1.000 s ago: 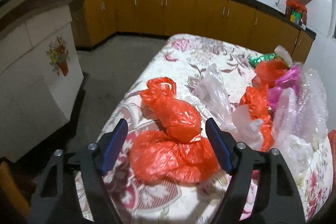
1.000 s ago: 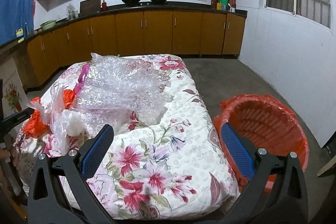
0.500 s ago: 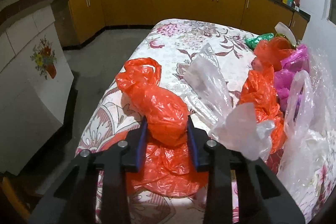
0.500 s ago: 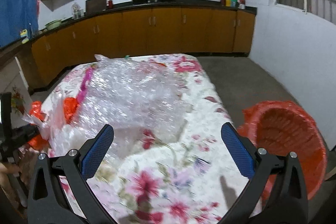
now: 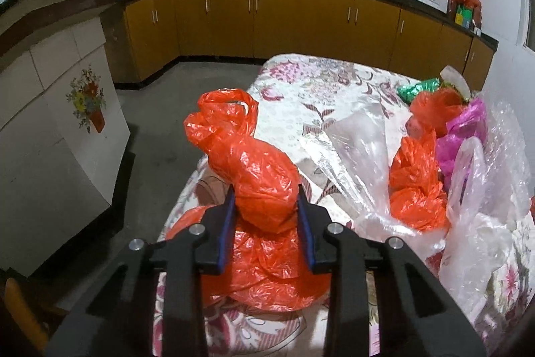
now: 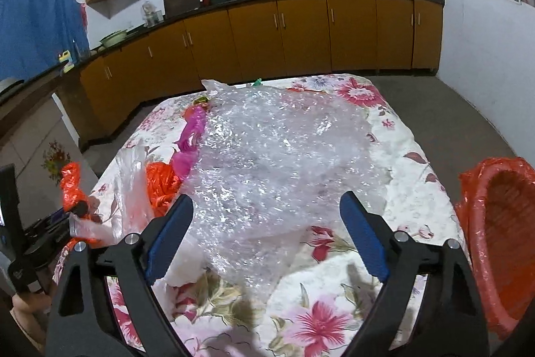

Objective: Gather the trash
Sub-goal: 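Carry the red bag and bubble wrap to the orange basket and release both, then move both grippers back over the table toward the clear plastic bags, then grasp a clear plastic bag with the left gripper while the right gripper grasps another, then carry both clear bags to the orange basket and release them, then grasp the red bag with the left gripper while the right gripper grasps bubble wrap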

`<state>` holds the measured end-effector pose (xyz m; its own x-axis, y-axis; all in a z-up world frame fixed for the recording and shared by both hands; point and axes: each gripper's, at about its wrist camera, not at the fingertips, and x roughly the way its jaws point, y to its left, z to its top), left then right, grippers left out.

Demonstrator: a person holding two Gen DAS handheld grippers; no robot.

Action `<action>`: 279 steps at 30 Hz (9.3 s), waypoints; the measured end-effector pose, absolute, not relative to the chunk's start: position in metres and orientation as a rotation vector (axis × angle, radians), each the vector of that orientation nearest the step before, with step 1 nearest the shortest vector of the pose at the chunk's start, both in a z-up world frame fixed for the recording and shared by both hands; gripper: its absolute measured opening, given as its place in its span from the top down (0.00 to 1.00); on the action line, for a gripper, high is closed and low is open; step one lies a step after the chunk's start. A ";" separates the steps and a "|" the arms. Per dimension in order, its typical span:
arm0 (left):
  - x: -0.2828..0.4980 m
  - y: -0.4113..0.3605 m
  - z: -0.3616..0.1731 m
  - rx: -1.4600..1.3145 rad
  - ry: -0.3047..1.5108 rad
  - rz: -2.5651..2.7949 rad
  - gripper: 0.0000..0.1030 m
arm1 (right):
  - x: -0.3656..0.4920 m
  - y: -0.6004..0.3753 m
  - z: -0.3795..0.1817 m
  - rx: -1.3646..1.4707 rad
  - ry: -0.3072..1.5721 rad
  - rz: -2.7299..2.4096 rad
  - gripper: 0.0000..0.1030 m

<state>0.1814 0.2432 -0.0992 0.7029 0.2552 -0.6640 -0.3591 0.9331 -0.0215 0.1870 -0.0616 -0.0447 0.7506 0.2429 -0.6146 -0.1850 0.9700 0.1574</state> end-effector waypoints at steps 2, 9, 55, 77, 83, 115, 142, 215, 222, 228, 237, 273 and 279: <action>0.178 0.242 -0.095 -0.150 0.701 0.343 0.68 | 0.190 -0.057 -0.047 0.081 0.691 0.240 0.13; 0.170 0.234 -0.079 -0.147 0.666 0.320 0.68 | 0.204 -0.036 -0.064 -0.034 0.711 0.183 0.12; 0.169 -0.049 -0.012 -0.001 0.585 -0.383 0.70 | 0.096 -0.296 0.028 0.213 0.522 -0.074 0.96; 0.174 -0.219 -0.045 0.128 0.649 -0.670 0.69 | 0.071 -0.373 0.008 0.301 0.548 -0.174 0.95; 0.177 -0.231 -0.053 0.135 0.665 -0.682 0.62 | 0.077 -0.378 0.003 0.318 0.557 -0.176 0.93; 0.135 0.043 -0.050 0.066 0.577 0.062 0.21 | 0.087 -0.264 0.004 0.158 0.553 -0.002 0.41; 0.080 0.232 -0.053 -0.188 0.554 0.390 0.21 | 0.179 0.011 -0.075 -0.037 0.839 0.489 0.70; 0.146 -0.032 0.030 -0.078 0.530 -0.326 0.94 | 0.088 -0.287 0.003 0.196 0.610 -0.079 0.84; 0.157 -0.095 0.010 -0.095 0.586 -0.451 0.94 | 0.073 -0.334 0.008 0.230 0.601 -0.208 0.84; 0.162 -0.133 -0.007 -0.091 0.621 -0.512 0.94 | 0.069 -0.361 0.008 0.257 0.600 -0.267 0.84; 0.167 -0.169 -0.018 -0.076 0.652 -0.566 0.94 | 0.069 -0.378 0.003 0.285 0.600 -0.298 0.84; 0.148 0.044 -0.059 -0.037 0.628 0.016 0.31 | 0.112 -0.254 -0.008 0.168 0.649 0.036 0.44; 0.139 0.102 -0.057 -0.087 0.605 0.131 0.27 | 0.156 -0.165 -0.013 0.145 0.688 0.233 0.43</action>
<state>0.1389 0.1016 -0.0575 0.8147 0.0973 -0.5716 -0.1482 0.9880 -0.0430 0.1564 -0.1654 -0.0134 0.7479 0.2596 -0.6109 -0.1643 0.9641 0.2085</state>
